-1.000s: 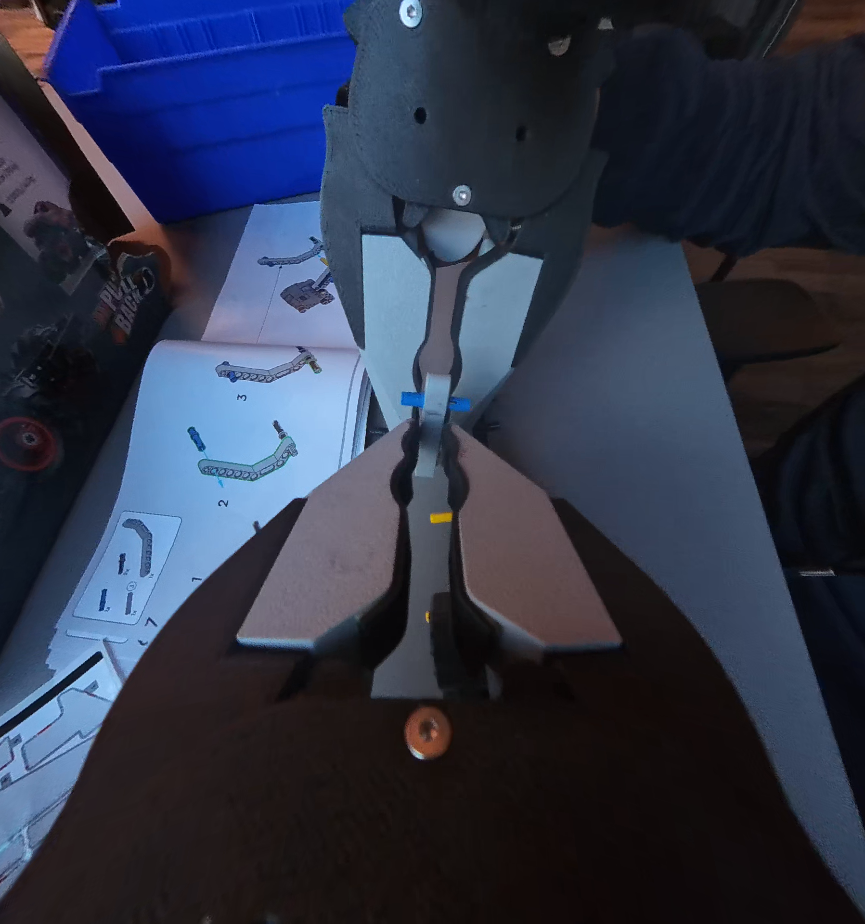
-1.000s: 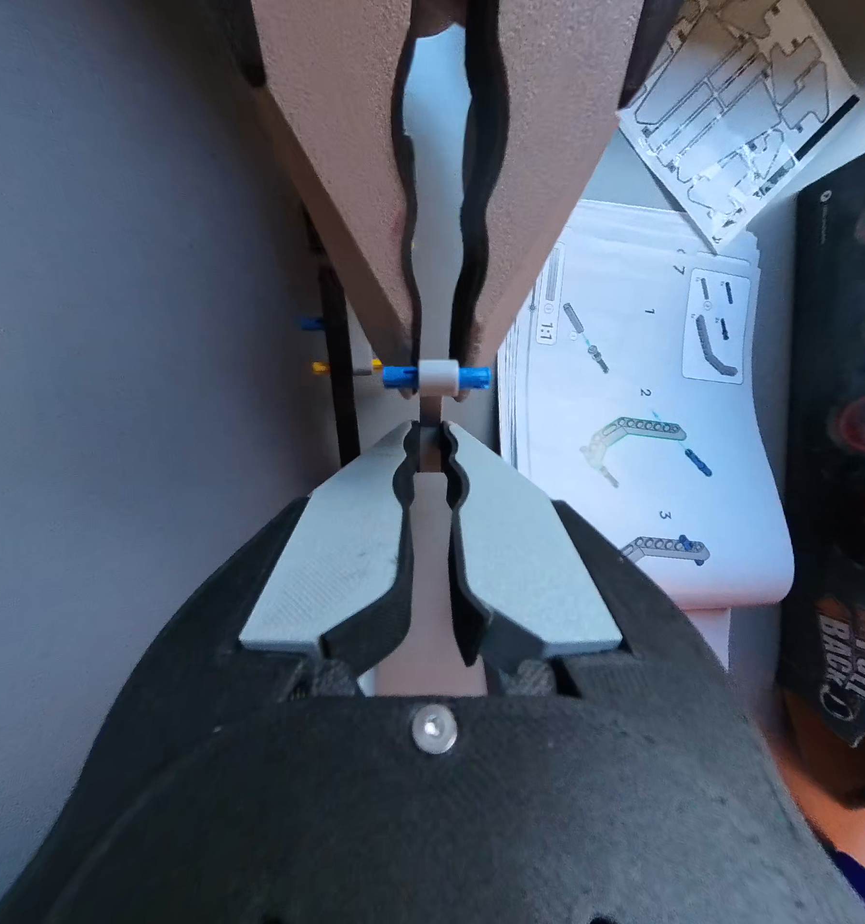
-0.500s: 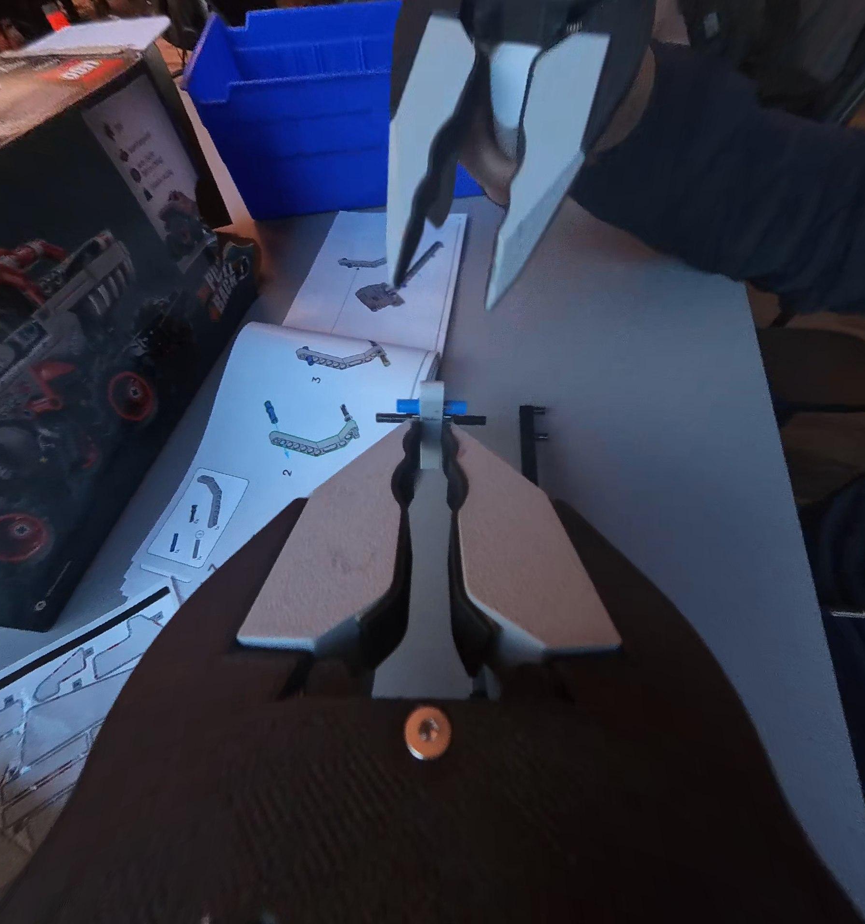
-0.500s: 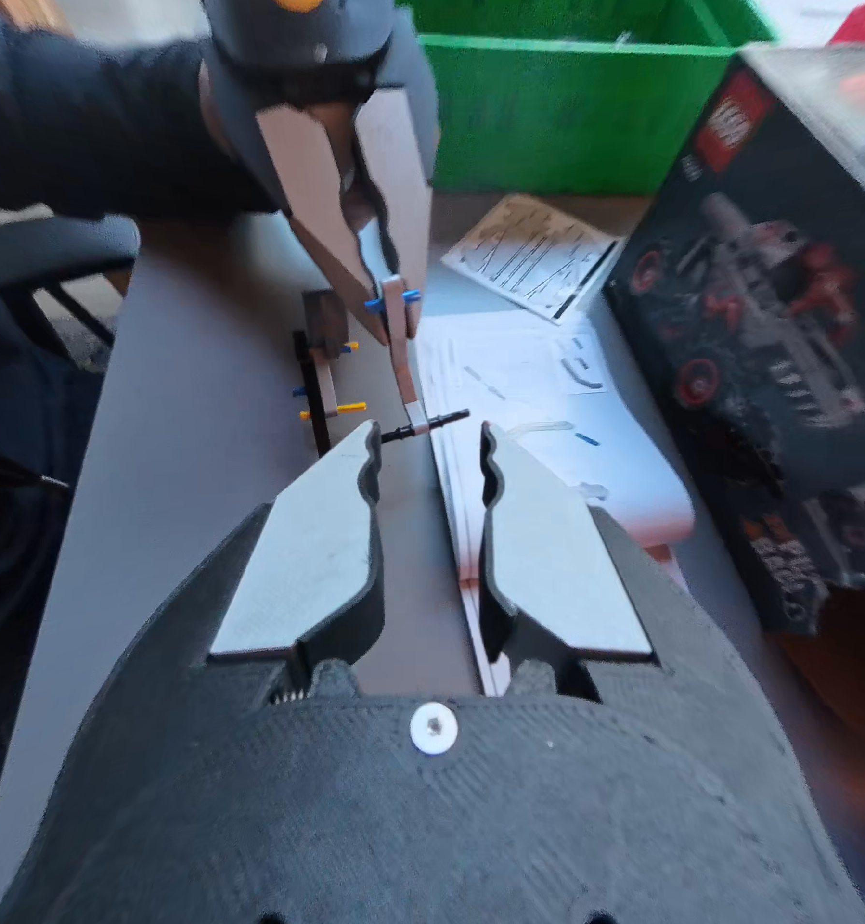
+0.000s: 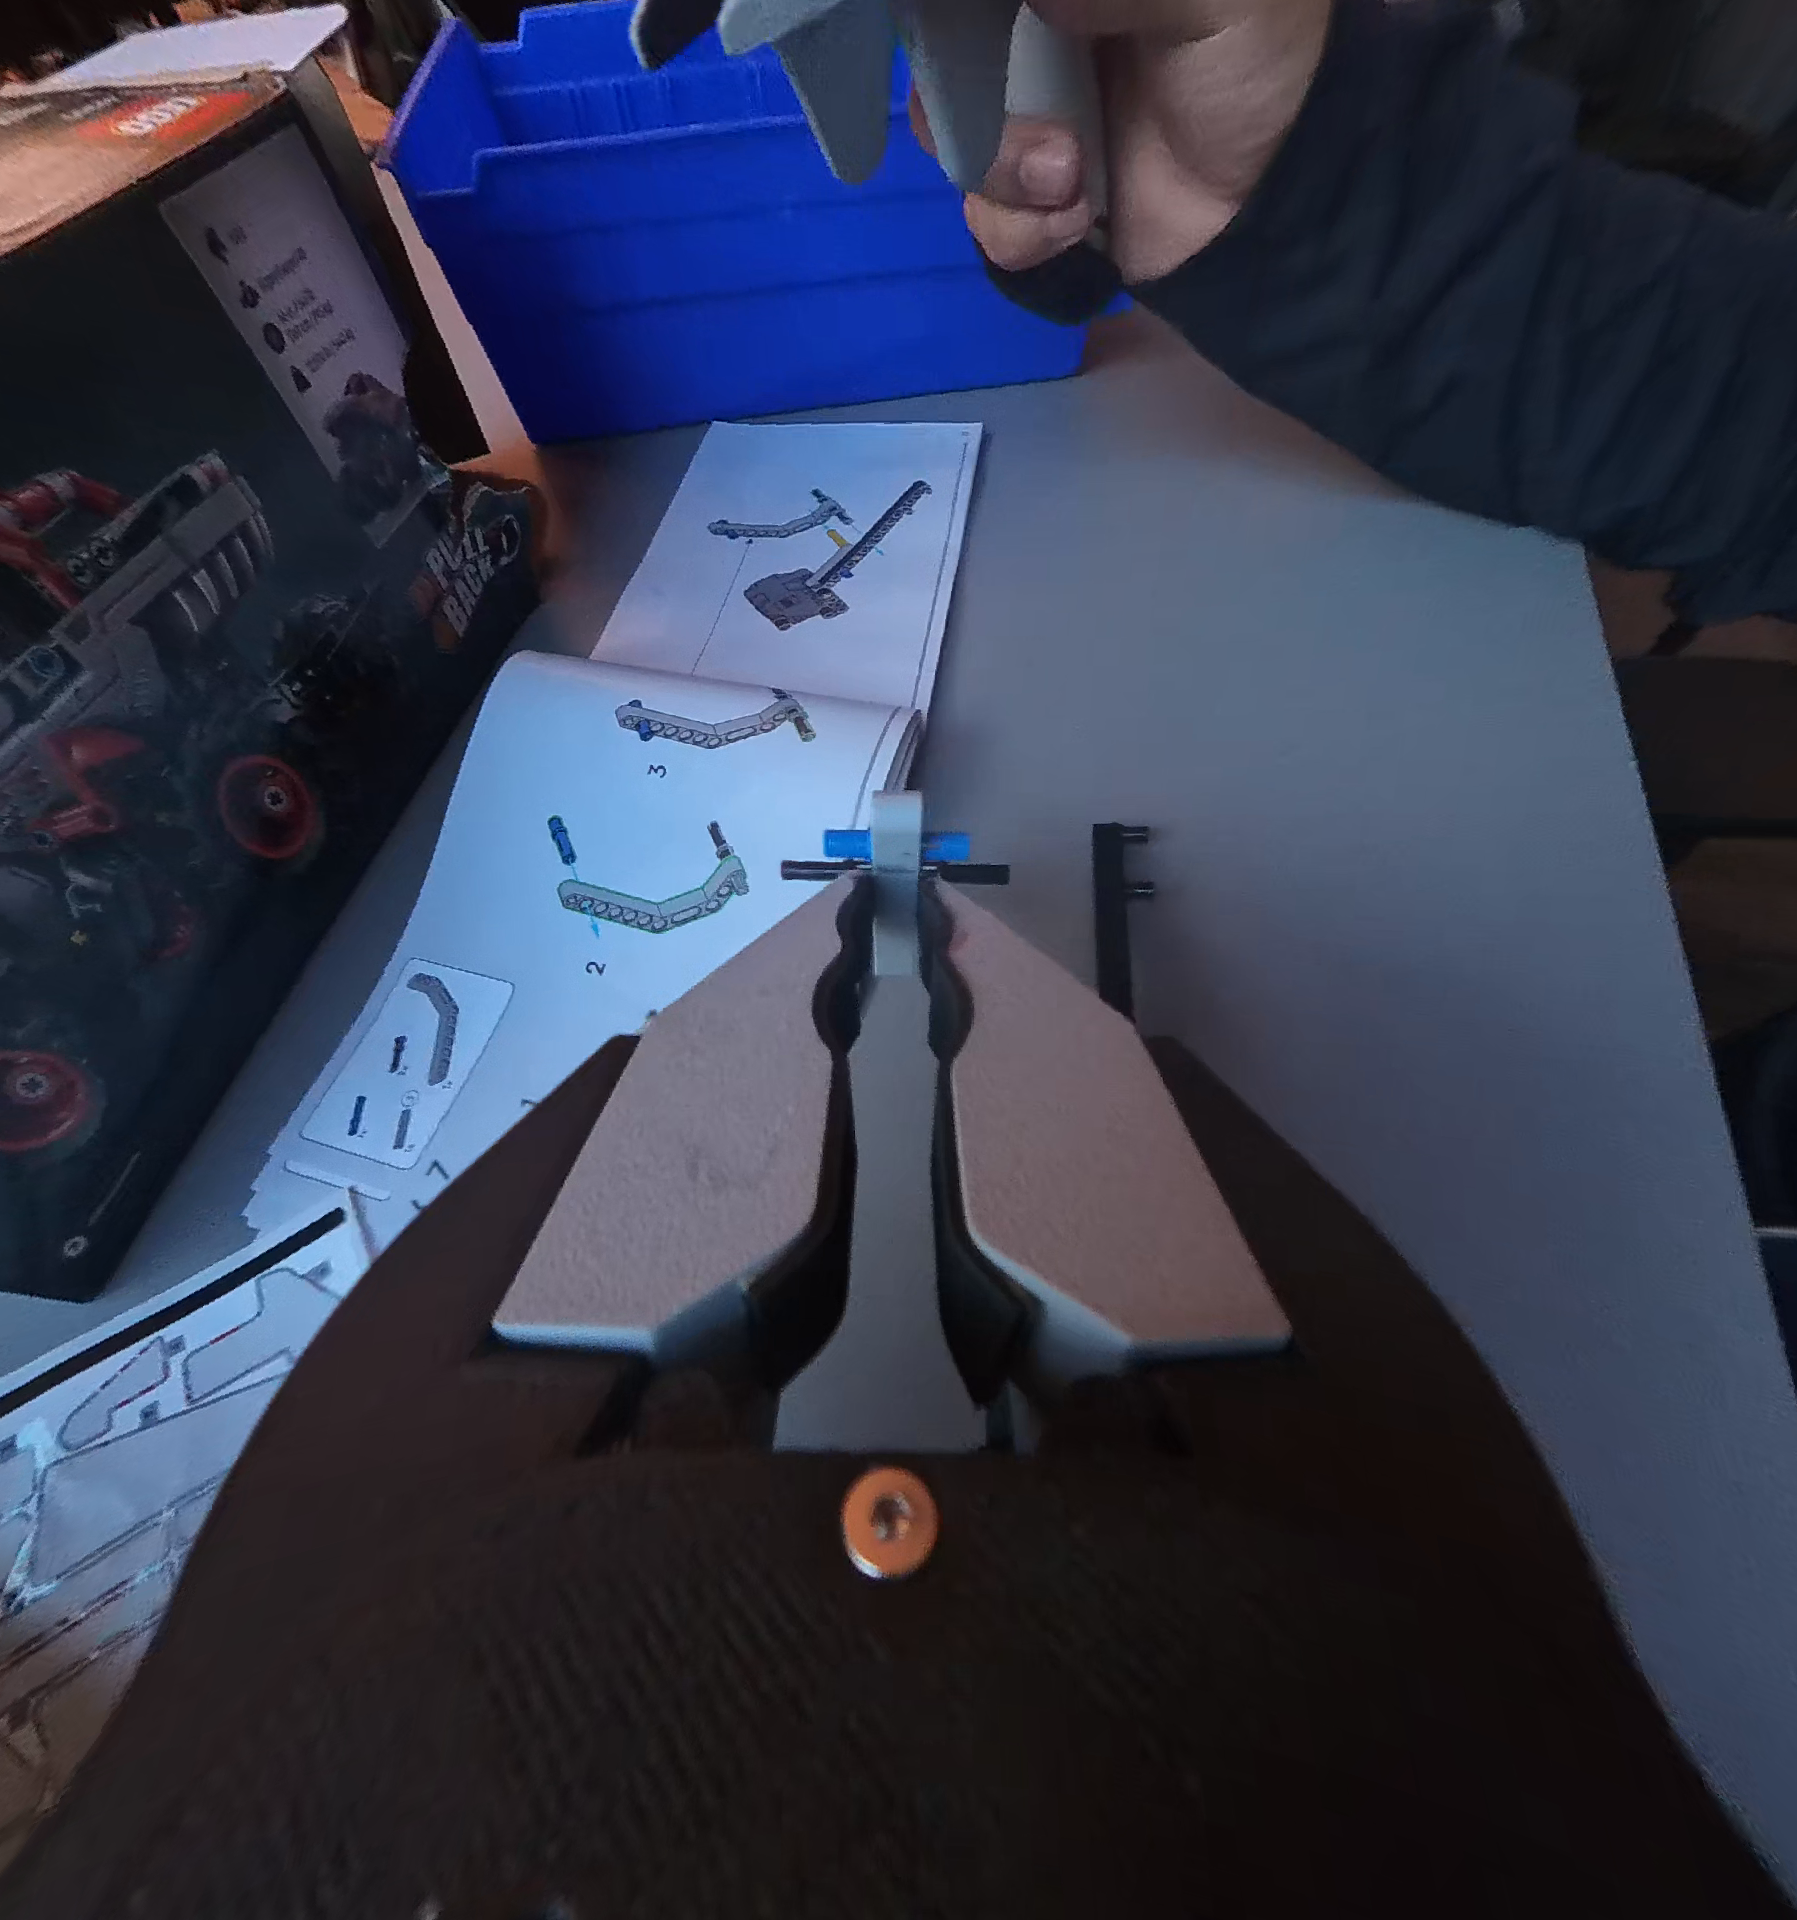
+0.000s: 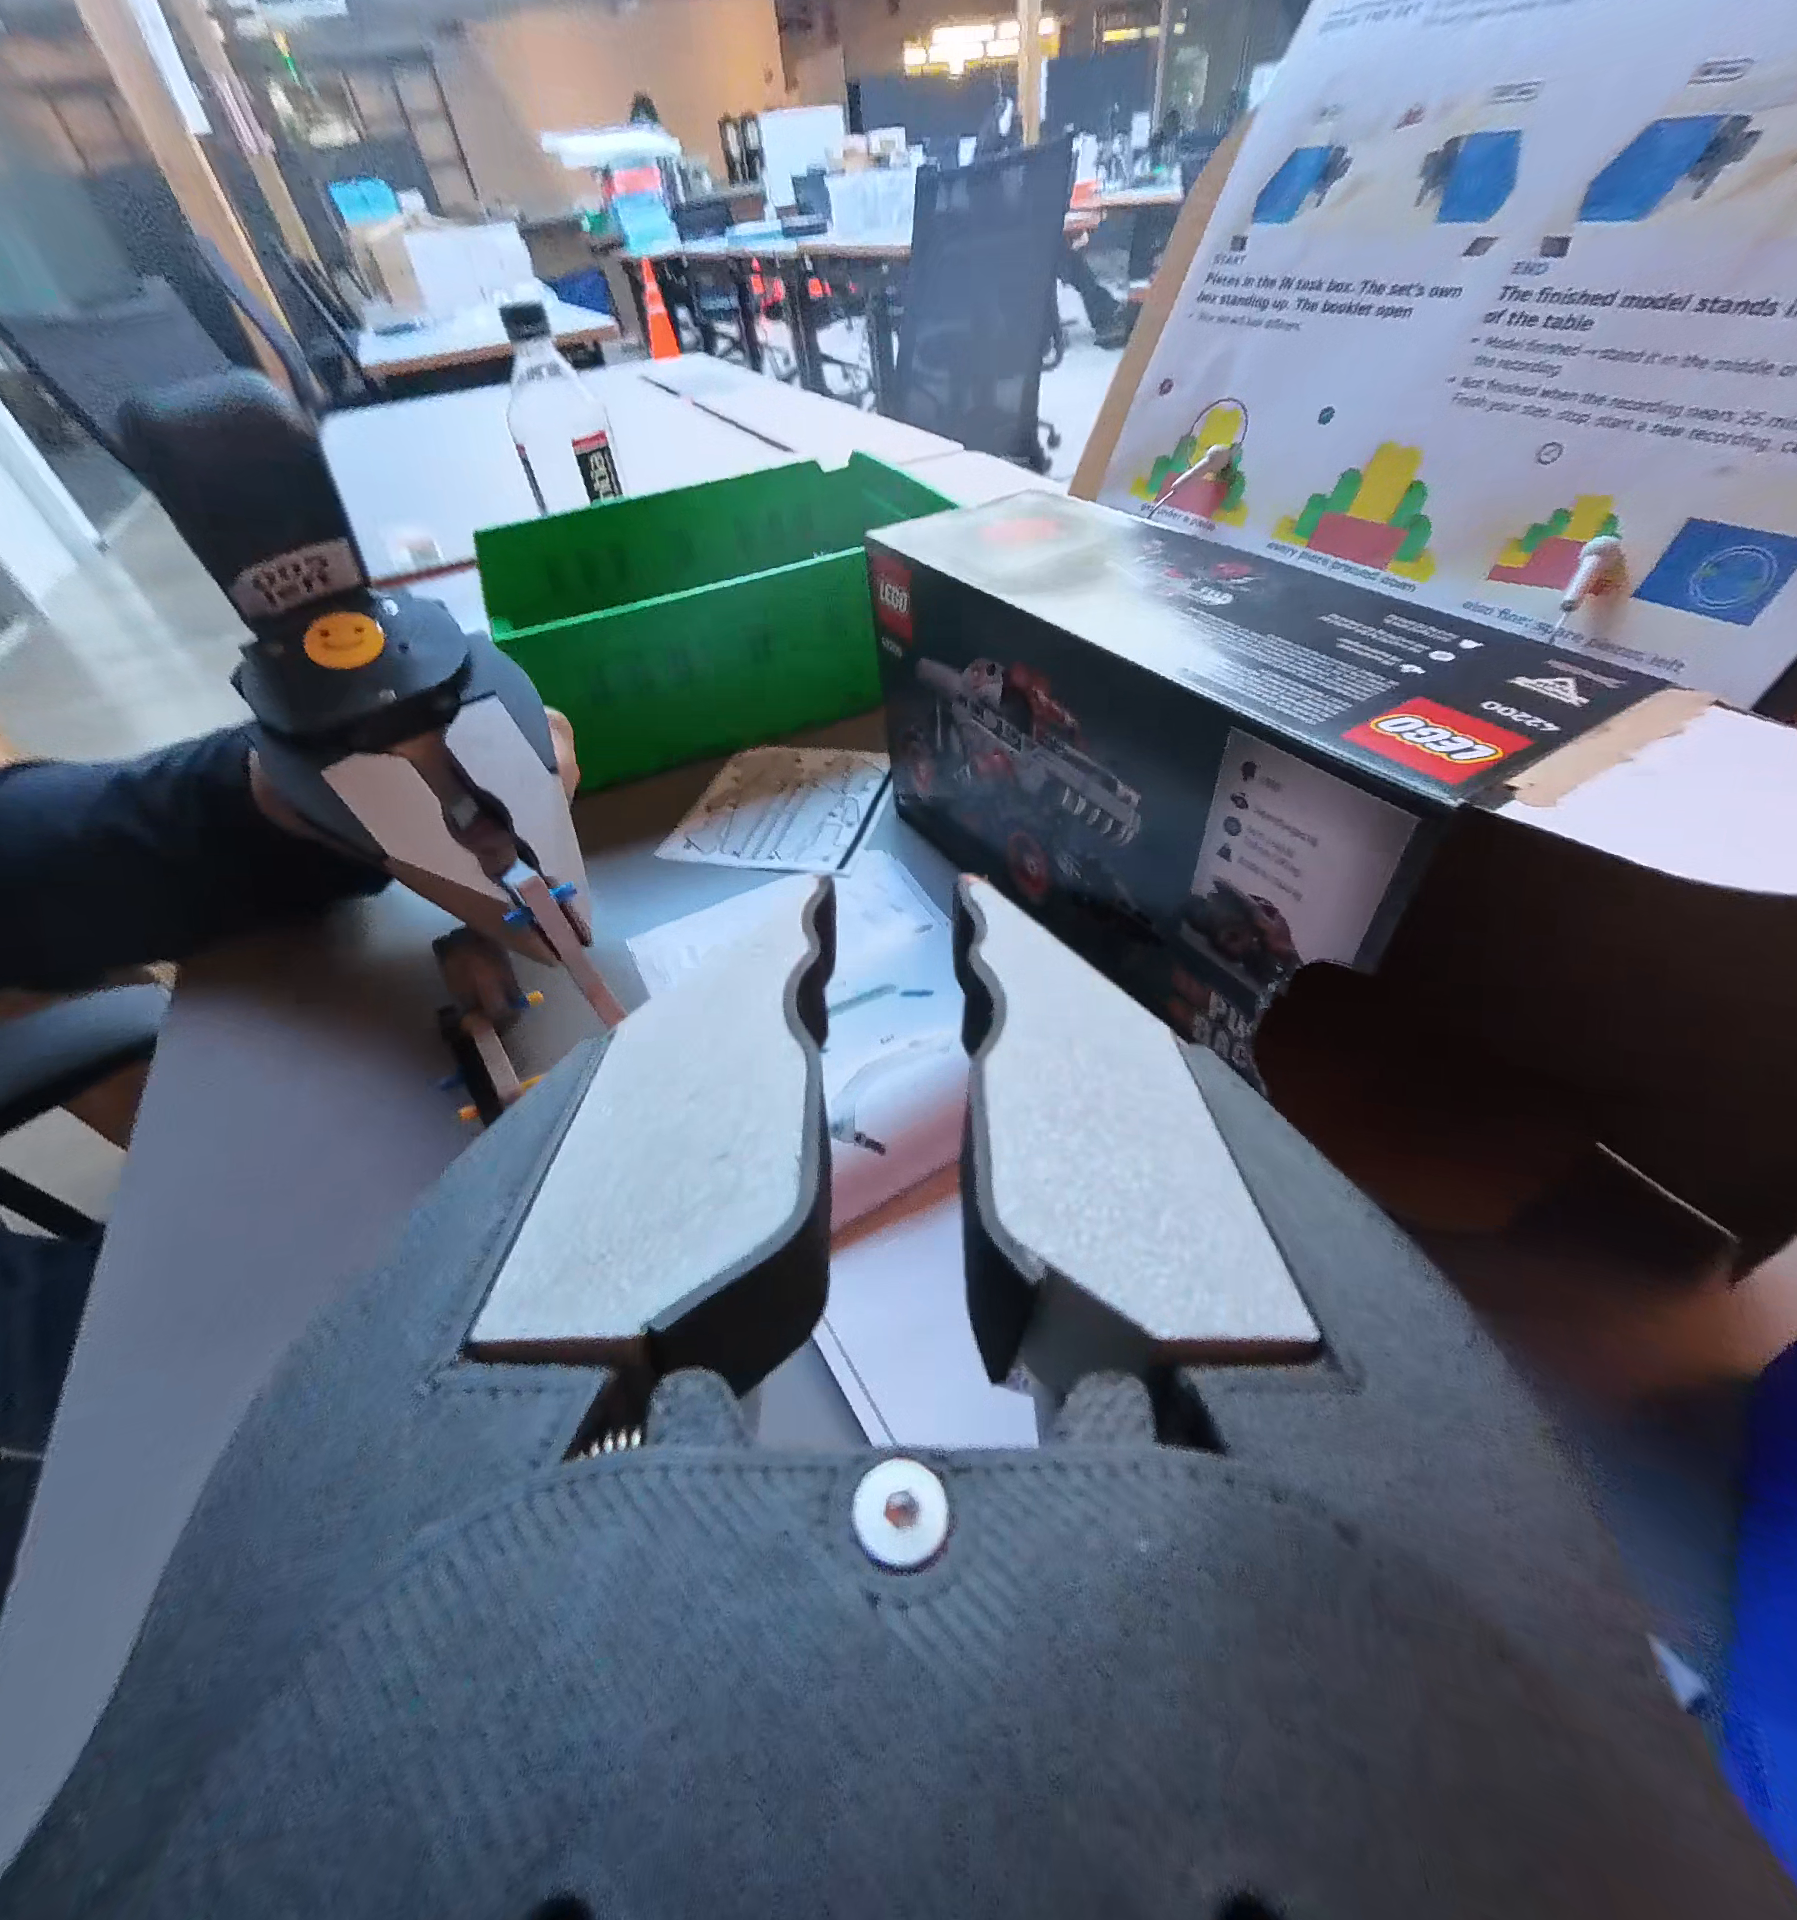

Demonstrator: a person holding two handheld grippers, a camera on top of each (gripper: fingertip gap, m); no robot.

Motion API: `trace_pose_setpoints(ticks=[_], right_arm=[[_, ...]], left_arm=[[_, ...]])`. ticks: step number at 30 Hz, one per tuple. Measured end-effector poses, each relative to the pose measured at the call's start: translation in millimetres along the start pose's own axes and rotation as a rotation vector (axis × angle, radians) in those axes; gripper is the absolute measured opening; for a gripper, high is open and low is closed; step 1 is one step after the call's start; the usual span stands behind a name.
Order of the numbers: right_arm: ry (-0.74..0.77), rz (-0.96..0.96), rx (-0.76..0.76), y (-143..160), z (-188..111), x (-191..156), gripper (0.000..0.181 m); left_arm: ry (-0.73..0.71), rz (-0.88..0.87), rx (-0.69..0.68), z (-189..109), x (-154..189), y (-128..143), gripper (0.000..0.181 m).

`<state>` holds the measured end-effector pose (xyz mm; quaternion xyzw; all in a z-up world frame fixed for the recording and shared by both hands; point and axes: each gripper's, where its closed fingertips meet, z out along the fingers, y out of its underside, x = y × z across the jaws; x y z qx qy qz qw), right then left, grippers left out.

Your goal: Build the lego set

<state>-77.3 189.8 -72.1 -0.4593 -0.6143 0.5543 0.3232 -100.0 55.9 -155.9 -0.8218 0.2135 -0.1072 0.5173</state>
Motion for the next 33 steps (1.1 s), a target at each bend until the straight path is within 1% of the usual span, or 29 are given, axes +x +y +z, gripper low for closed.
trace_pose_setpoints(ticks=[3, 7, 12, 16, 18, 20, 25, 28, 31, 33], right_arm=[[-0.03, 0.035, 0.008, 2.5, 1.1, -1.5, 0.019], [-0.027, 0.015, -0.02, 8.6, 5.4, -3.5, 0.019], [-0.082, -0.009, -0.055, 15.4, 14.9, -18.8, 0.019], [-0.164, -0.033, -0.147, 36.3, 31.4, -39.4, 0.02], [-0.171, -0.068, -0.219, 51.8, 41.1, -46.1, 0.021], [-0.175, -0.109, -0.282, 65.8, 49.3, -52.8, 0.025], [-0.259, -0.196, -0.399, 90.6, 59.5, -80.5, 0.032], [-0.3, -0.239, -0.446, 100.9, 61.5, -93.4, 0.043], [-0.32, -0.267, -0.485, 110.9, 64.5, -101.5, 0.06], [-0.33, -0.308, -0.508, 117.4, 65.9, -106.3, 0.065]], left_arm=[[-0.007, 0.005, 0.004, -0.8, -0.7, 0.2, 0.006], [0.005, -0.007, 0.015, -2.2, -0.6, -0.3, 0.006], [0.044, -0.065, 0.024, -3.7, 0.1, 0.7, 0.006], [0.046, -0.075, -0.007, -3.6, -1.2, 6.6, 0.006], [0.063, -0.08, -0.03, -2.3, 2.0, 9.1, 0.006], [0.069, -0.087, -0.046, -0.4, 4.3, 10.7, 0.006], [0.065, -0.08, -0.078, 2.0, 5.7, 14.8, 0.006], [0.076, -0.094, -0.083, -0.8, 5.8, 15.0, 0.006], [0.083, -0.11, -0.067, -6.0, 3.7, 11.7, 0.006], [0.079, -0.122, -0.071, -8.7, 1.8, 11.3, 0.006]])
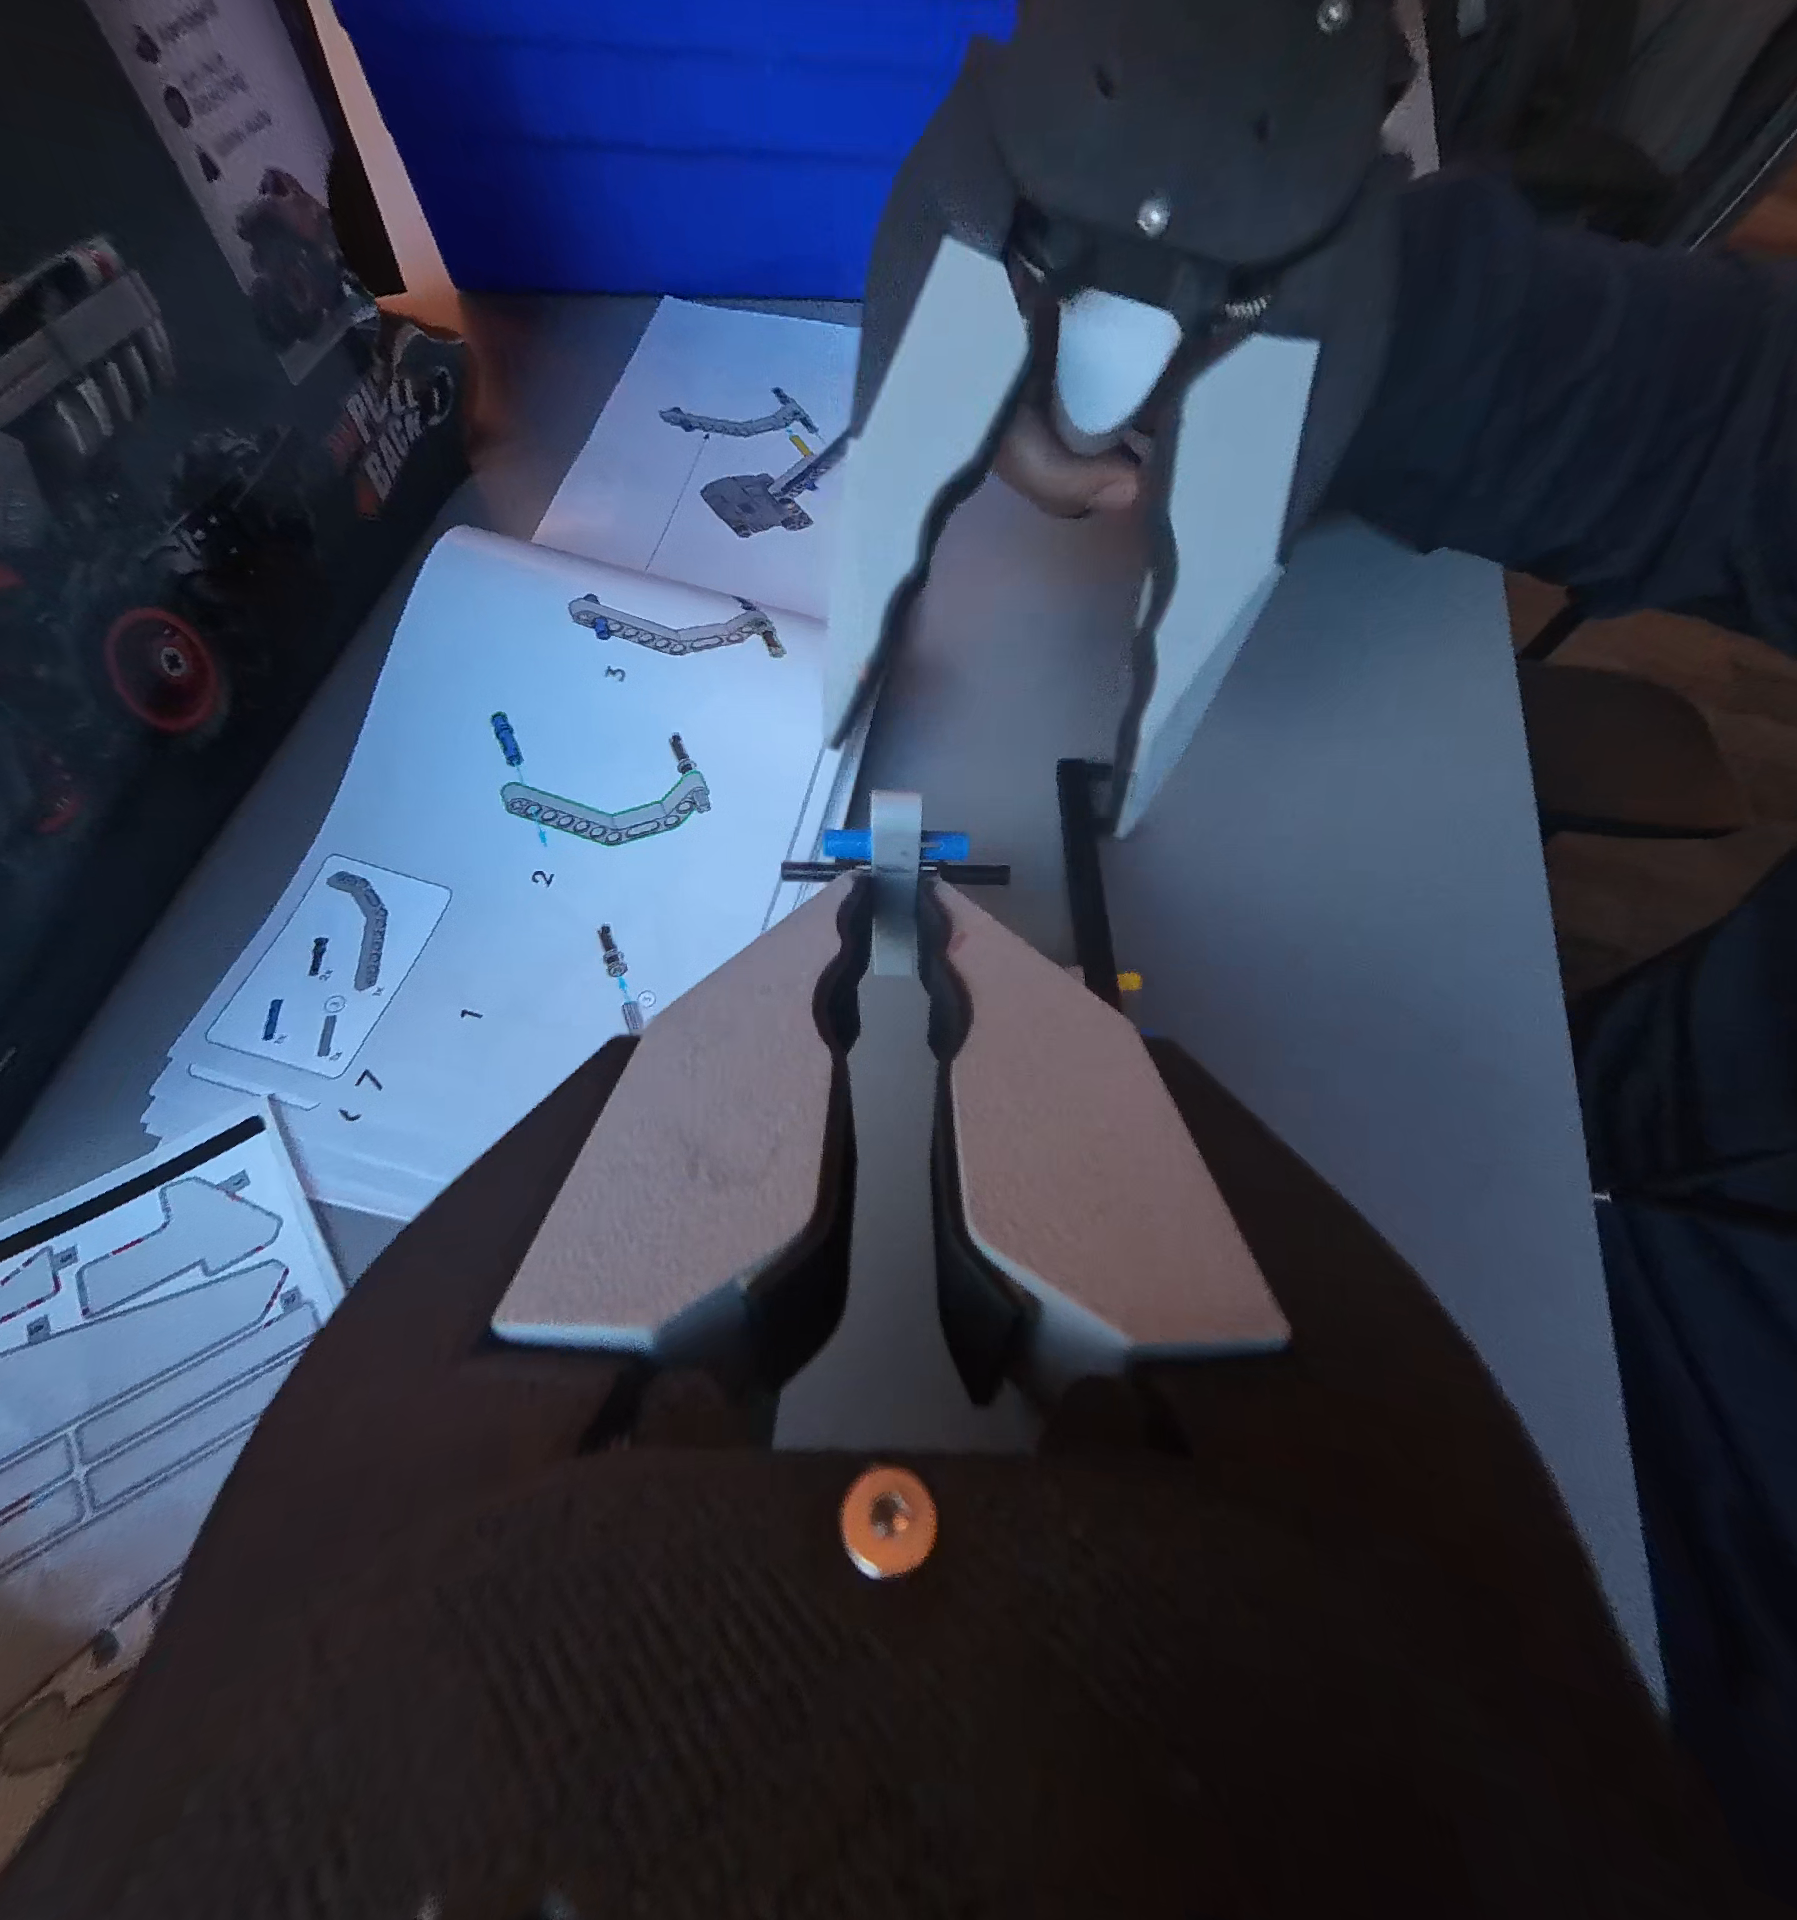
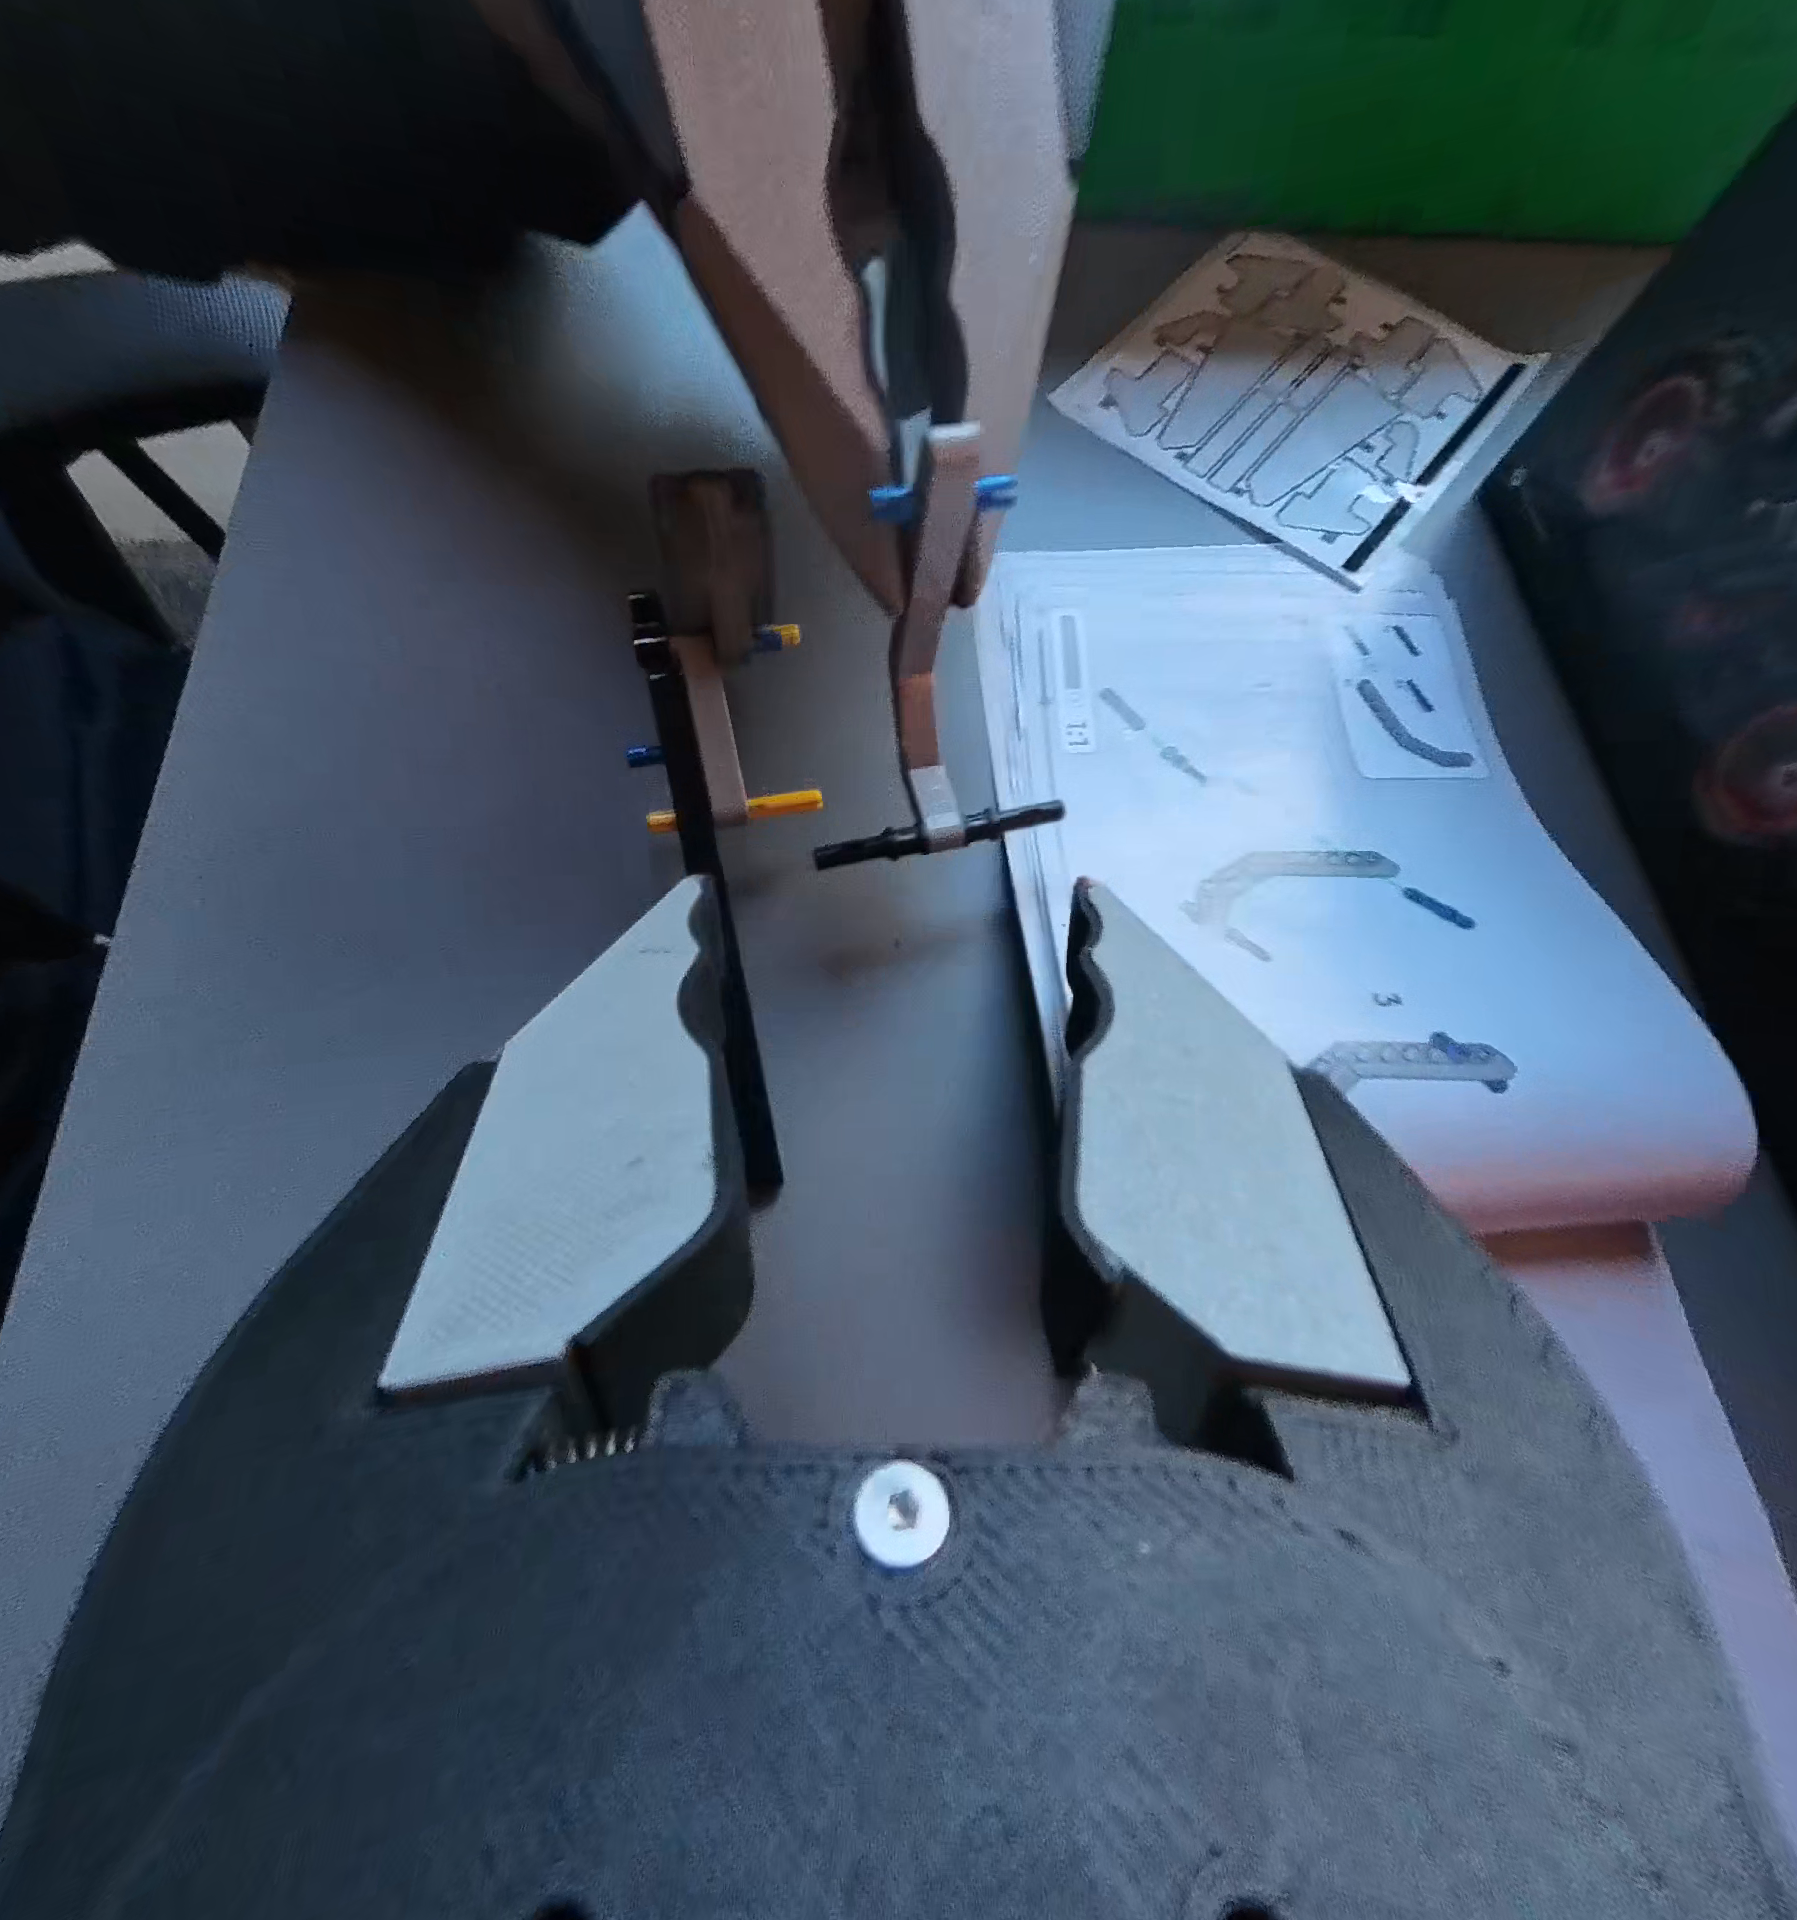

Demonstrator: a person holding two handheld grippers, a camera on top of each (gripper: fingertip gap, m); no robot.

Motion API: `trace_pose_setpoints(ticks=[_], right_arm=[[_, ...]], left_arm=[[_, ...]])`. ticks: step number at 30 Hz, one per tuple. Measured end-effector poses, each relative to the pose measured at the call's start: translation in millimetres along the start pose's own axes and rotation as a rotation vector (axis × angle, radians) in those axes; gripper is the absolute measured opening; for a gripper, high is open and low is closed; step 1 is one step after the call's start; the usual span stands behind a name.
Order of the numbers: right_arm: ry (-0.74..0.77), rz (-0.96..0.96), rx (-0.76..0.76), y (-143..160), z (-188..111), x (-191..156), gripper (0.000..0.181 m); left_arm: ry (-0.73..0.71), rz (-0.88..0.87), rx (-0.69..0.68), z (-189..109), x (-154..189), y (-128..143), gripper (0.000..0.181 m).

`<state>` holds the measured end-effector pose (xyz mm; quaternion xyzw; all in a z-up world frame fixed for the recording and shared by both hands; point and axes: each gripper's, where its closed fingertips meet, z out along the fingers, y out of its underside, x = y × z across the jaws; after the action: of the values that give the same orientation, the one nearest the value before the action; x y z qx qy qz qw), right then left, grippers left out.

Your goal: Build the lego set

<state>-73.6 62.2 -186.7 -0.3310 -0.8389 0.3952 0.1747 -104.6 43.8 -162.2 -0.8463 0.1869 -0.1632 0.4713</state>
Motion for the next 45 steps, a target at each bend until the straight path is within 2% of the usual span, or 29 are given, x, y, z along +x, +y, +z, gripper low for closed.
trace_pose_setpoints(ticks=[2, 4, 6, 10, 13, 20, 23, 27, 34, 45], right_arm=[[-0.004, -0.066, -0.041, 5.1, 2.6, -6.2, 0.065], [0.057, -0.153, -0.059, 6.9, -3.8, -1.1, 0.057], [0.098, -0.181, -0.024, 1.5, -17.9, 4.4, 0.056], [0.087, -0.145, 0.103, -15.9, -39.8, 5.8, 0.06], [0.067, -0.15, 0.084, -11.7, -33.2, 2.3, 0.06], [-0.021, -0.187, -0.043, 9.3, 8.3, -18.8, 0.064], [-0.024, -0.207, -0.086, 16.4, 16.4, -21.3, 0.065], [0.008, -0.202, -0.068, 14.0, 5.6, -13.3, 0.065], [0.052, -0.156, 0.066, -7.1, -26.3, -0.1, 0.061], [0.04, -0.174, 0.01, 2.2, -15.4, -3.6, 0.06]], left_arm=[[0.009, -0.01, -0.005, -1.3, 1.6, -0.3, 0.006], [0.03, -0.023, -0.016, 0.1, 5.9, 1.0, 0.006], [0.038, -0.012, -0.047, 3.1, 9.4, 5.5, 0.006], [0.026, 0.016, -0.094, 7.7, 11.4, 12.8, 0.006], [0.025, 0.017, -0.1, 8.0, 12.0, 13.7, 0.006], [0.024, 0.007, -0.086, 4.2, 11.9, 11.1, 0.006], [0.032, 0.01, -0.092, 4.7, 14.4, 11.7, 0.006], [0.037, 0.019, -0.095, 5.1, 17.5, 11.6, 0.006], [0.038, 0.027, -0.101, 5.2, 19.0, 12.5, 0.006], [0.055, -0.03, -0.097, 6.0, 13.5, 16.2, 0.006]])
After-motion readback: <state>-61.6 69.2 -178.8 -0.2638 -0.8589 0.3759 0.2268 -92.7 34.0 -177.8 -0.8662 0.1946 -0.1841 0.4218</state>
